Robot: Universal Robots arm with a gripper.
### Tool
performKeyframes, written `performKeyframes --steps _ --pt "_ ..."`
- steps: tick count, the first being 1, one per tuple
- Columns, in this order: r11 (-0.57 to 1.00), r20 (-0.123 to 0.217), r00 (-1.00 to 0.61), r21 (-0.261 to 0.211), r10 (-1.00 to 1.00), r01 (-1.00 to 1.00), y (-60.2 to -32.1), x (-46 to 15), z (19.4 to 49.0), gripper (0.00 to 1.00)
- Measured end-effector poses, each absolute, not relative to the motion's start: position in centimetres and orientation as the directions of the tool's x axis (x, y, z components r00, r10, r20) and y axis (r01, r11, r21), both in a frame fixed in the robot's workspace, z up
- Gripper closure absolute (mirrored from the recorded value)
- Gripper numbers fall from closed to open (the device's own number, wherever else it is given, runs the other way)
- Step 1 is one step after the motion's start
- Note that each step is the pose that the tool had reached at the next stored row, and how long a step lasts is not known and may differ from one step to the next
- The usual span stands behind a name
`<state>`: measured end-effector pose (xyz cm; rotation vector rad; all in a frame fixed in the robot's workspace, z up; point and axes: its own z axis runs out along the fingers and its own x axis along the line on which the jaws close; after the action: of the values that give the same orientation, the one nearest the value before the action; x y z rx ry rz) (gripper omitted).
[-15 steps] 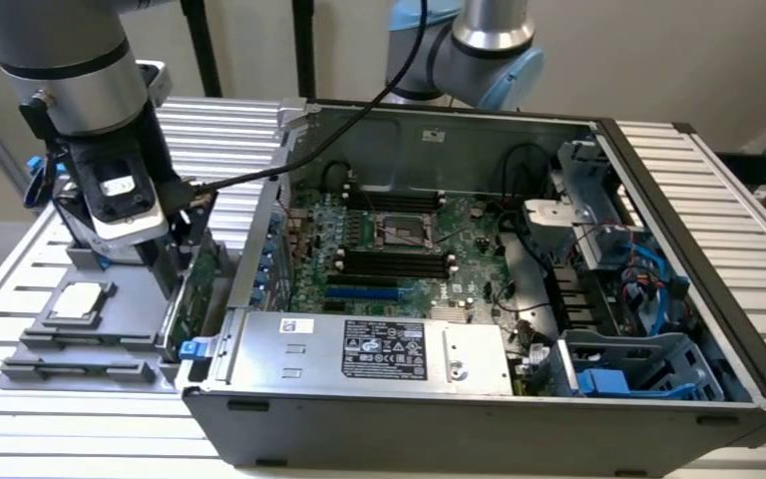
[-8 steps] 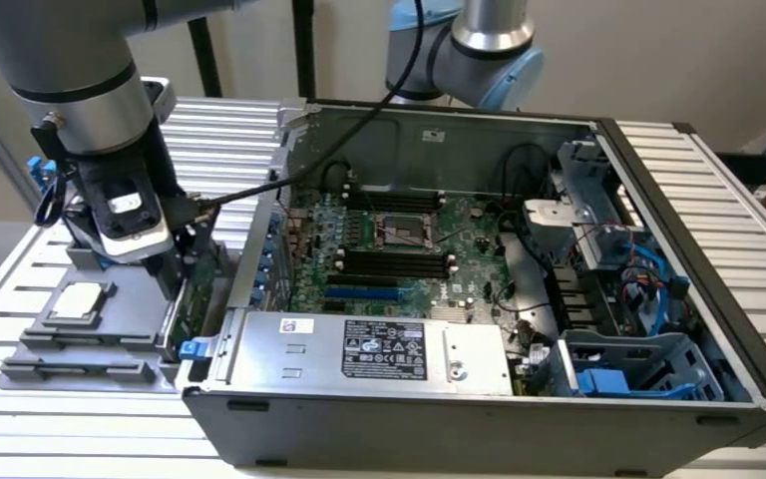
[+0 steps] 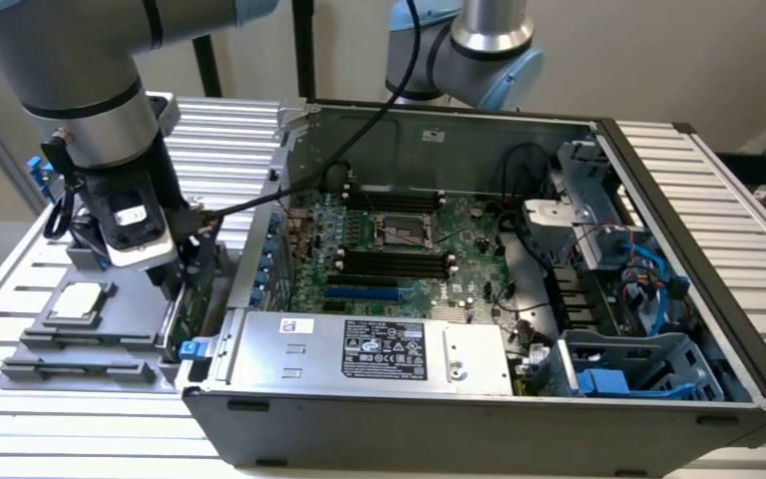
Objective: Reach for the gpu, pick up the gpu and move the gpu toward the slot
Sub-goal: 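Pick up the gpu and move the gpu toward the slot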
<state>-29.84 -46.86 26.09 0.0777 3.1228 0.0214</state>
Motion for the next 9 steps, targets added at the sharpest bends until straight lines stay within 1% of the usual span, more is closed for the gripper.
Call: performKeyframes --steps 4,9 --pt "0.999 -0.027 -0.998 -0.001 0.049 0.049 -46.86 -29.84 25.75 0.58" --pt "0.999 -0.040 -0.998 -0.002 0.049 0.050 -46.87 -29.84 25.13 0.58"
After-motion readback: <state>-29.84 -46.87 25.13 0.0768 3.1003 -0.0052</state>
